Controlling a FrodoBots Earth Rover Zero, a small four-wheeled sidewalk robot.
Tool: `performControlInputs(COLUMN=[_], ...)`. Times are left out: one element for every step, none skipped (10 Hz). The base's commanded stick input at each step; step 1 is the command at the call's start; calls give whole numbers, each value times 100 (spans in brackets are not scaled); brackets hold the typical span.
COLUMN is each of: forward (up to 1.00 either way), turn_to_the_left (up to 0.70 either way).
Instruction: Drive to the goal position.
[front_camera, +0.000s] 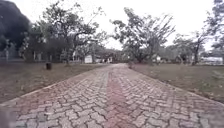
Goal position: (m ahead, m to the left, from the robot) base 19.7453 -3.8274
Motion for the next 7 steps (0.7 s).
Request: performControlInputs(forward=[70,70,70,70,70,70,70], turn_to_the_left=[0,0,0,0,0,0,0])
